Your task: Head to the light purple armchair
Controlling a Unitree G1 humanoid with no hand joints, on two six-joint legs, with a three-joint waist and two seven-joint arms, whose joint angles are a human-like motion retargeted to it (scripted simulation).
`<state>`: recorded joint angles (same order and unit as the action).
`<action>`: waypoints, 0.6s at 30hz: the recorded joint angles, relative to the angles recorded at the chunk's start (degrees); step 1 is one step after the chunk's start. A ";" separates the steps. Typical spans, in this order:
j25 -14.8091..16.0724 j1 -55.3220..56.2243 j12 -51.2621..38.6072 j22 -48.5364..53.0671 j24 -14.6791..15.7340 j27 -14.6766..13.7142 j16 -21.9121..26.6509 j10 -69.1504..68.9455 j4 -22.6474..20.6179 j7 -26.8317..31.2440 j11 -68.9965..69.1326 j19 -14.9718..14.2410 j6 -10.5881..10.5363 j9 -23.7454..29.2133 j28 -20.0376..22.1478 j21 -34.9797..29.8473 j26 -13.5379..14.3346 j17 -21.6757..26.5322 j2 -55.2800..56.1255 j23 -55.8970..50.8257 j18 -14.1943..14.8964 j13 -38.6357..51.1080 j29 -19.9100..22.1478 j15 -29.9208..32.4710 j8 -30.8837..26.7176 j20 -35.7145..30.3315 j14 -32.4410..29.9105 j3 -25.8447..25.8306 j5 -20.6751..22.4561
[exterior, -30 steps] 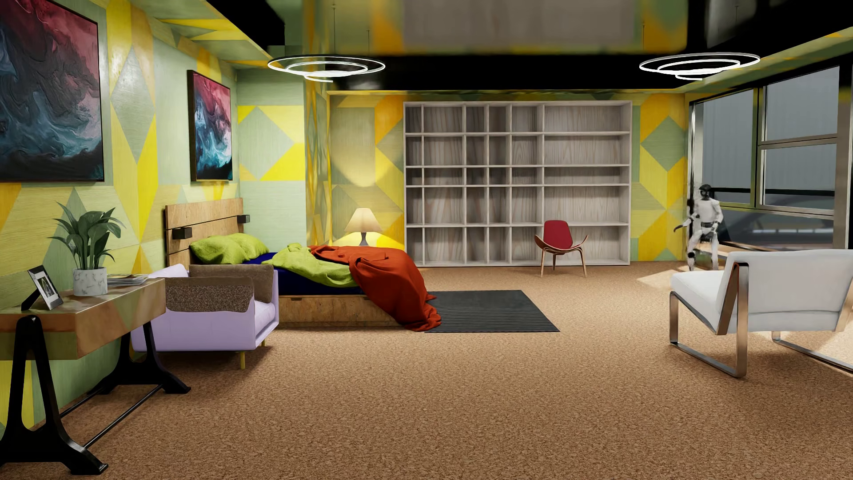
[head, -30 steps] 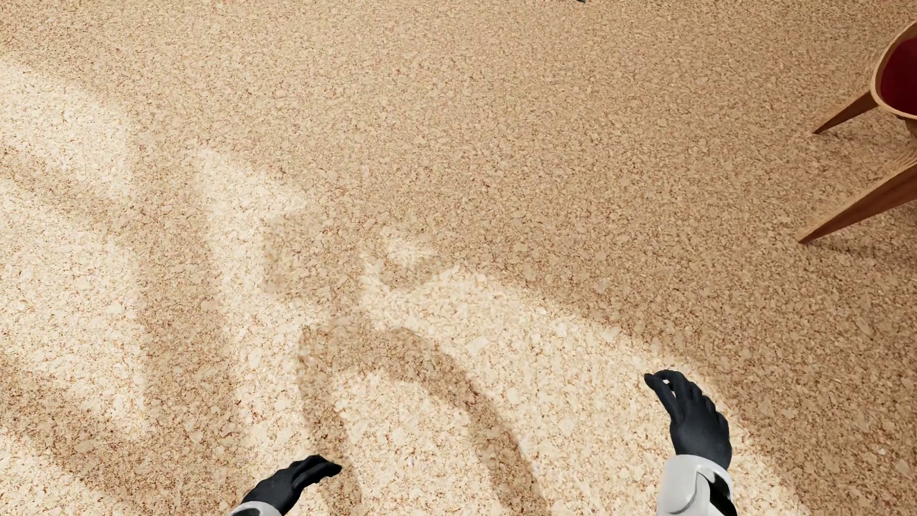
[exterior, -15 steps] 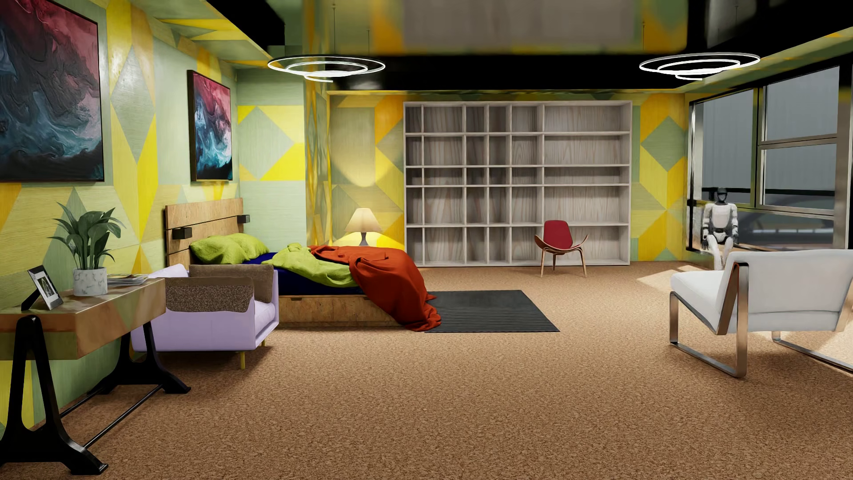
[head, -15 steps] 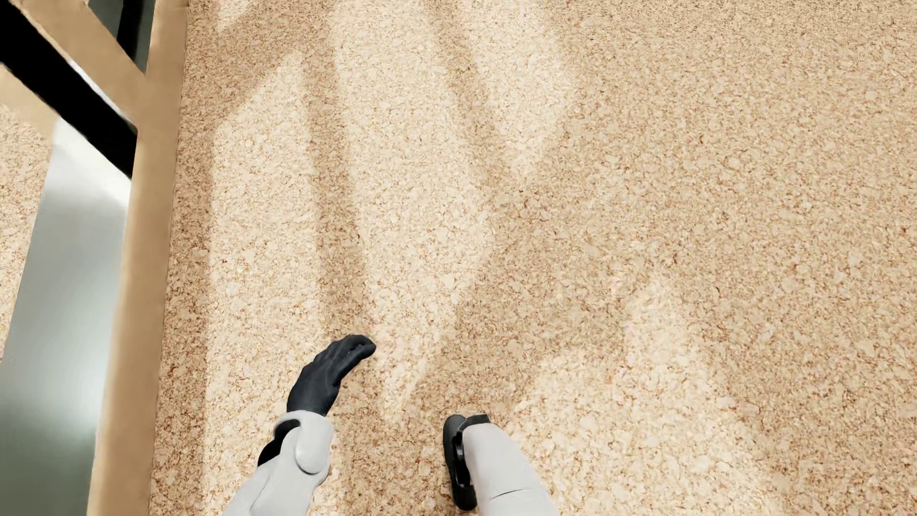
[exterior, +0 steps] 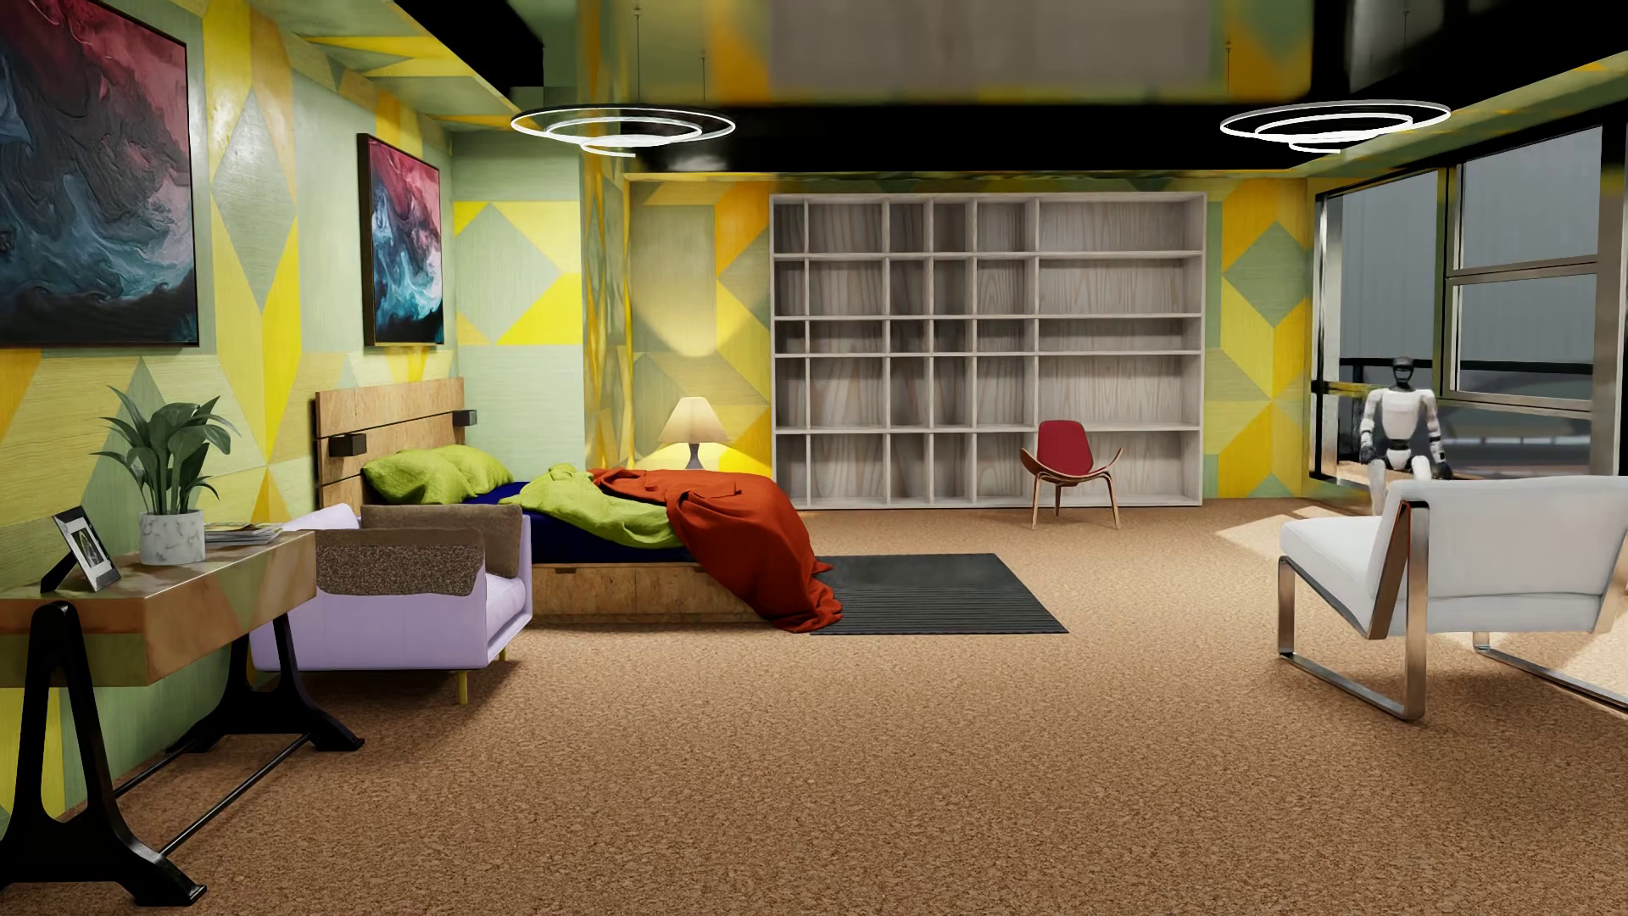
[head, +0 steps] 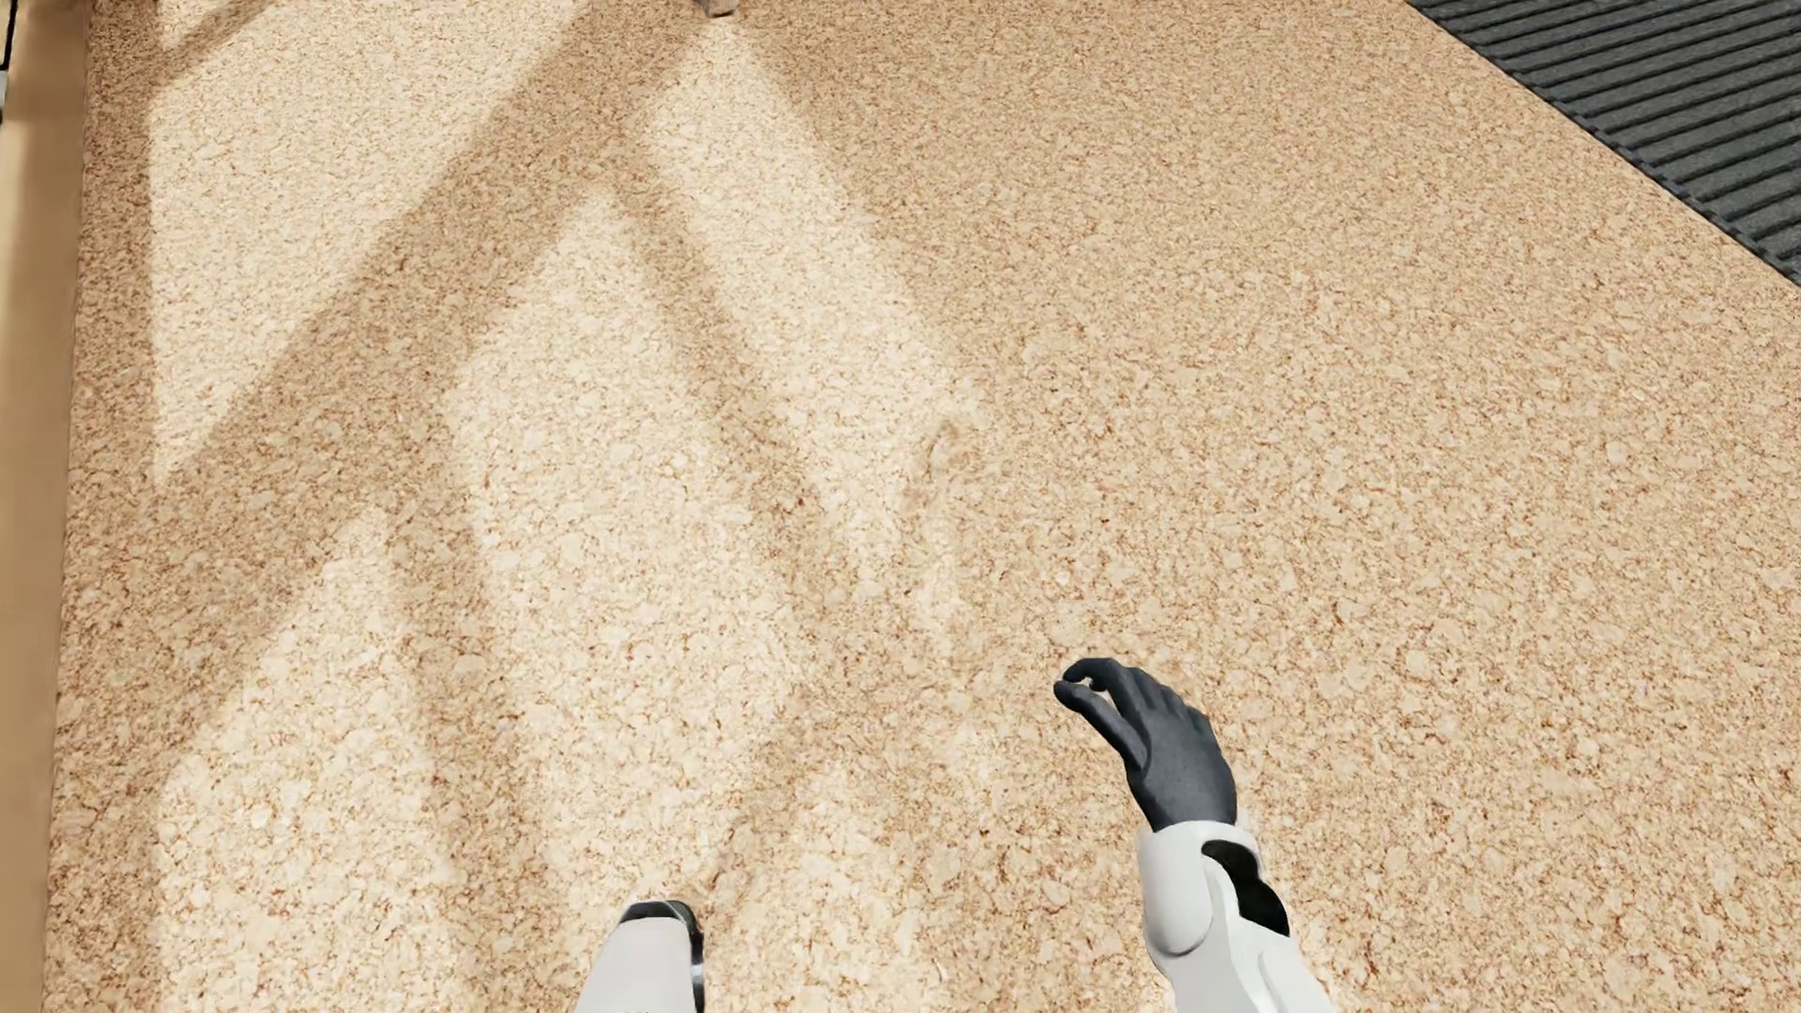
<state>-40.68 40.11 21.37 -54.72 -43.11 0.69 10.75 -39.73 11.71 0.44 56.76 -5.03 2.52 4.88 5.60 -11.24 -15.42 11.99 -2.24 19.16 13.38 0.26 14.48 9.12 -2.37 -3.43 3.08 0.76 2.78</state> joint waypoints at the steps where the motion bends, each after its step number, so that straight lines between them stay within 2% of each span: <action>1: -2.44 -2.77 -3.95 -2.68 -3.85 2.82 -0.82 -2.53 -0.12 -2.26 10.80 -0.31 1.60 0.28 -1.77 -1.04 -2.32 -1.22 7.49 3.63 -1.27 -2.05 -1.11 -1.20 4.02 -2.78 4.15 -0.42 -2.85; 2: -5.89 -6.99 -8.25 -3.49 -7.52 5.67 -1.59 -2.37 0.07 -4.97 17.63 0.31 2.91 0.42 -3.54 -3.07 -3.04 -2.35 15.91 8.93 -1.63 -3.31 -3.22 -4.73 6.82 -5.78 7.19 -1.01 -3.23; 3: -9.15 -12.52 -12.05 -1.66 -9.13 7.80 -2.19 -0.12 0.54 -8.19 19.49 1.24 3.83 0.33 -3.26 -5.84 -1.44 -3.19 23.84 15.58 -1.50 -3.94 -6.52 -7.60 9.69 -7.08 9.23 -1.56 -3.25; 4: -11.41 -18.80 -15.09 2.04 -7.81 8.73 -2.71 3.25 0.65 -11.91 17.18 2.00 4.43 0.06 -0.65 -8.59 1.92 -3.49 30.69 22.61 -1.32 -4.44 -11.09 -10.49 12.46 -5.97 10.38 -2.13 -4.07; 6: -13.24 -31.44 -20.18 10.13 -0.30 7.11 -3.41 11.09 -1.46 -18.76 4.31 3.65 5.03 -0.74 6.50 -11.90 9.50 -2.14 41.39 34.69 -0.66 -5.91 -22.06 -14.56 14.97 -1.06 11.14 -3.45 -5.56; 7: -13.66 -37.16 -23.29 14.16 3.58 5.50 -3.52 15.16 -3.39 -20.99 -4.94 4.85 5.11 -1.17 9.70 -12.10 11.32 -0.62 45.46 38.16 -0.16 -7.10 -26.37 -15.28 14.82 0.68 11.10 -4.20 -6.37; 8: -13.51 -42.45 -26.56 18.55 7.21 4.68 -3.55 19.30 -5.44 -22.31 -15.33 6.34 4.97 -1.57 12.80 -10.71 11.93 0.71 48.67 39.69 0.37 -8.77 -27.95 -15.07 13.53 1.78 10.64 -5.00 -6.57; 9: -12.06 -47.27 -29.10 23.51 10.69 5.77 -3.66 22.68 -7.44 -22.60 -24.86 7.54 4.59 -1.91 15.45 -7.10 12.44 1.21 50.89 40.41 0.73 -10.77 -25.97 -14.96 12.16 2.24 9.55 -5.78 -6.76; 10: -9.13 -51.60 -30.28 28.68 13.45 8.93 -3.87 24.45 -8.80 -21.90 -30.68 8.39 4.02 -2.19 16.76 -1.32 13.59 0.62 52.01 41.28 0.79 -12.86 -20.81 -14.94 11.93 2.33 7.49 -6.55 -7.18; 11: -5.75 -54.78 -29.79 33.37 14.67 13.86 -4.01 23.47 -9.05 -20.22 -31.48 8.96 3.22 -2.45 16.27 5.46 14.98 -1.15 51.77 42.32 0.79 -14.72 -13.85 -15.63 12.65 2.00 3.83 -7.33 -7.62; 12: -3.09 -56.19 -28.02 37.01 13.44 19.05 -3.62 18.82 -7.79 -17.59 -28.14 11.64 2.12 -2.67 14.47 11.58 15.58 -3.88 50.51 42.78 0.55 -16.21 -7.24 -14.30 14.55 1.22 -2.37 -7.97 -7.95; 13: -1.35 -55.03 -25.67 39.40 9.51 22.04 -2.49 9.89 -5.27 -14.29 -23.39 15.26 0.58 -2.69 12.22 15.94 15.00 -7.11 49.02 42.33 -0.44 -17.12 -3.63 -10.12 15.65 0.06 -10.34 -8.30 -7.05; 14: -0.56 -50.71 -23.32 40.35 4.00 21.68 -1.02 -2.98 -2.24 -11.21 -18.78 16.66 -1.27 -2.34 10.17 17.96 13.58 -9.90 47.30 41.50 -2.44 -16.91 -4.20 -9.68 16.17 -1.36 -17.70 -8.15 -5.15; 15: -1.72 -43.19 -21.29 39.38 -0.93 19.77 0.09 -16.73 -0.47 -7.23 -15.39 17.31 -3.18 -1.71 8.26 17.31 11.79 -11.46 45.22 40.89 -4.55 -15.10 -6.81 -12.69 17.18 -2.97 -19.94 -7.53 -2.58; 16: -5.43 -33.82 -19.80 35.93 -3.55 18.60 0.63 -28.15 -1.77 -1.52 -14.18 17.01 -4.80 -1.05 5.72 14.56 9.97 -11.90 42.24 40.09 -4.35 -11.89 -7.50 -16.15 17.50 -4.85 -15.85 -6.88 0.66; 17: -10.08 -24.36 -18.85 30.01 -4.00 18.59 0.89 -34.97 -3.18 2.56 -15.17 16.71 -5.92 -0.59 1.87 11.69 8.47 -12.05 38.28 38.13 -4.10 -8.01 -4.80 -18.92 17.02 -6.91 -10.73 -6.53 3.83; 18: -12.72 -15.80 -18.14 22.55 -4.01 18.05 1.40 -36.60 -3.38 4.28 -17.61 16.57 -6.55 -0.35 -3.27 10.59 7.39 -12.79 33.62 34.67 -5.50 -4.25 -1.07 -20.93 15.45 -9.05 -6.41 -6.32 6.70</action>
<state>-53.40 24.30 3.23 -32.17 -47.12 18.74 12.15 -76.33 8.32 4.72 39.15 11.55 -4.03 4.52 2.33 -0.65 -8.03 -0.80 31.38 53.83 7.88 -3.99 13.41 -11.82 13.09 -12.48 -3.34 -5.56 9.48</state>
